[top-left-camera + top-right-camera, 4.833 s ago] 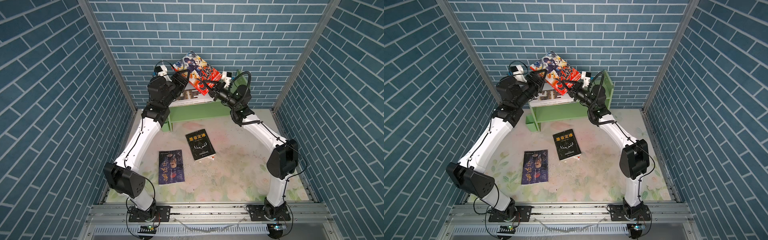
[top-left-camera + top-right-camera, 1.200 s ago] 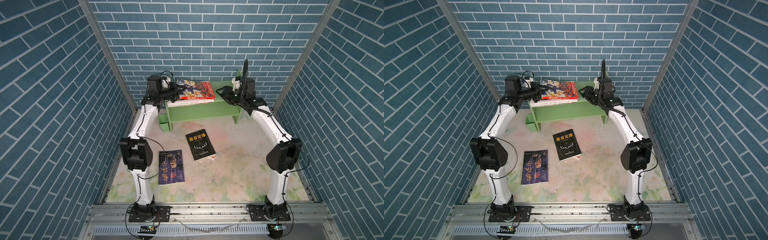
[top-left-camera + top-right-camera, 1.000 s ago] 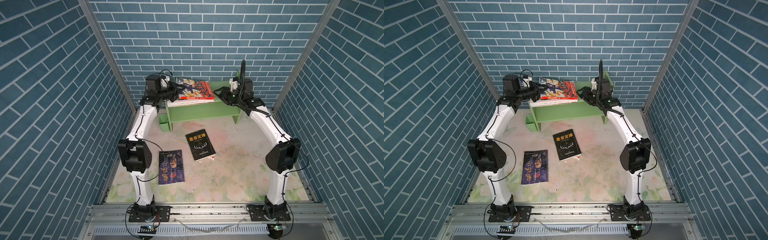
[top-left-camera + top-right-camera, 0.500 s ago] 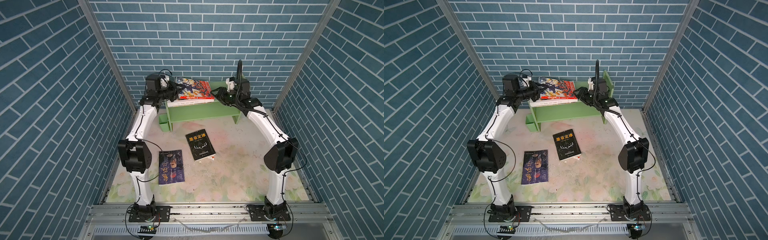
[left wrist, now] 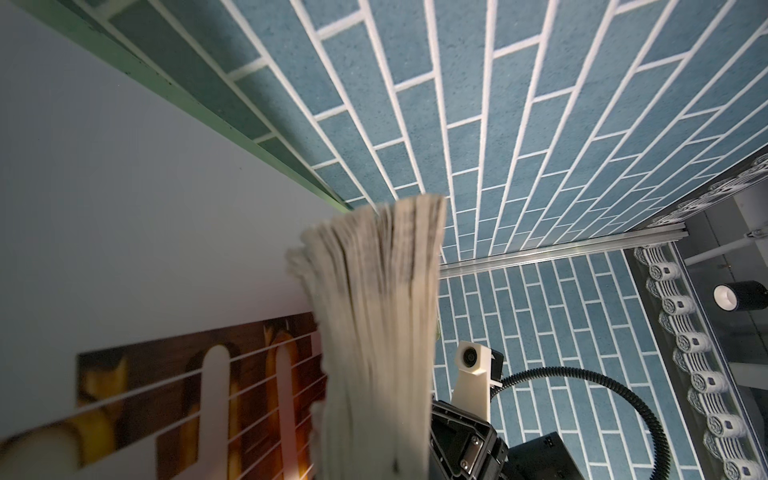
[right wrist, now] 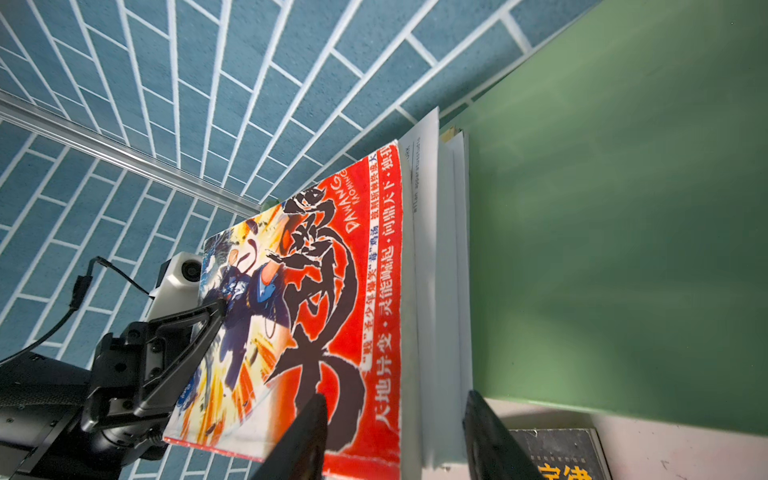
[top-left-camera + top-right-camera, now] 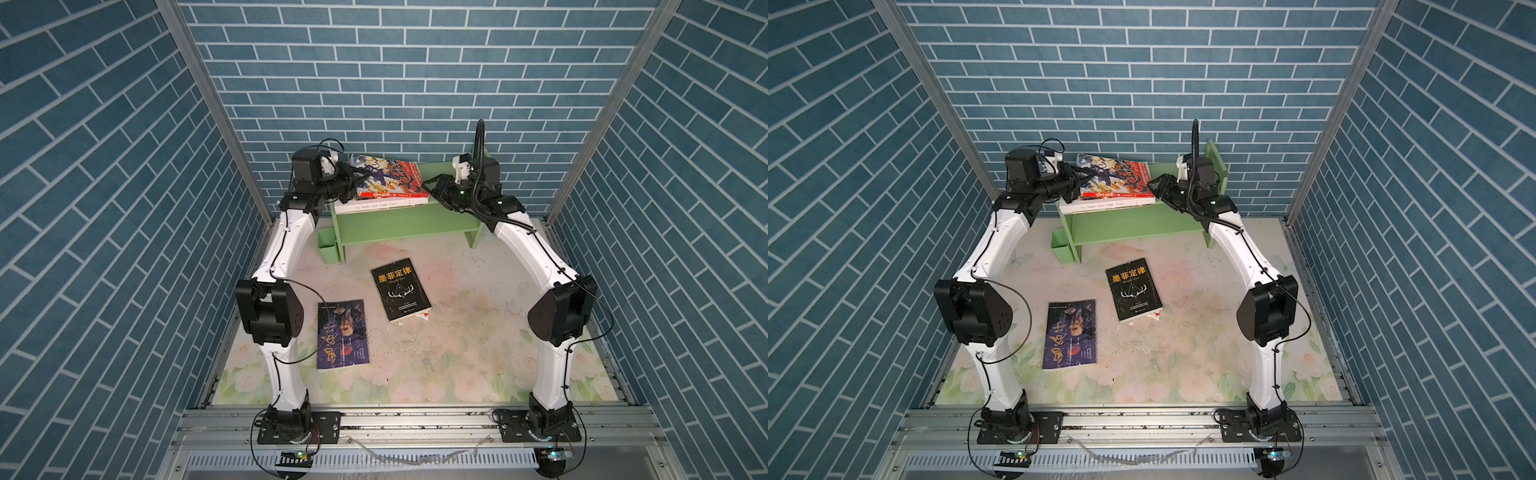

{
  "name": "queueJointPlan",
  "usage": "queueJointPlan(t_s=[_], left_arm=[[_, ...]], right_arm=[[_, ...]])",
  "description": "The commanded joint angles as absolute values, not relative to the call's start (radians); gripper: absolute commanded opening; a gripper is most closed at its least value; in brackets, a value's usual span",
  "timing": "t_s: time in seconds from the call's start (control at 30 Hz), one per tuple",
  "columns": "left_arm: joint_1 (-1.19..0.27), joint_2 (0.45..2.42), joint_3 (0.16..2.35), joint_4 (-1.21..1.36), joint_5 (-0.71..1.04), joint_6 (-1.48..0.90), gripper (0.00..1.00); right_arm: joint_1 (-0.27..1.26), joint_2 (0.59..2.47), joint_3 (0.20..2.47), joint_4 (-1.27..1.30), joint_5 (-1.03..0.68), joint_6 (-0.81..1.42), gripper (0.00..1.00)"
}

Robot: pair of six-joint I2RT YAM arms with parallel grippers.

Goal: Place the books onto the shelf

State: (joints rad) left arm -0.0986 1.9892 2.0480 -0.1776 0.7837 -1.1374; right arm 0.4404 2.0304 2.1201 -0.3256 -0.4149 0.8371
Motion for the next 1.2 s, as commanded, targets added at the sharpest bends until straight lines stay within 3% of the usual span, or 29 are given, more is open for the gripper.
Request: queueJointPlan(t_s=[0.0, 0.3, 0.67, 1.17], left_arm=[[-0.097, 2.001, 2.060, -0.075, 0.770, -1.143, 0.14], [-0.097, 2.005, 2.060, -0.083, 0.783, -1.143, 0.15], [-0.095, 1.972, 2.082, -0.176, 0.745, -1.063, 0.71], [-0.086, 2.135, 2.457, -0.519, 0.668, -0.954, 0.87]], right_arm=[[0.443, 2.048, 2.159, -0.331, -0.414, 0.810, 0.54], [0.443, 2.056, 2.167, -0.339, -0.410, 0.810, 0.53], [0.442, 2.091, 2.200, -0.399, -0.403, 0.815, 0.51], [0.443, 2.096, 2.213, -0.402, -0.426, 0.809, 0.51]])
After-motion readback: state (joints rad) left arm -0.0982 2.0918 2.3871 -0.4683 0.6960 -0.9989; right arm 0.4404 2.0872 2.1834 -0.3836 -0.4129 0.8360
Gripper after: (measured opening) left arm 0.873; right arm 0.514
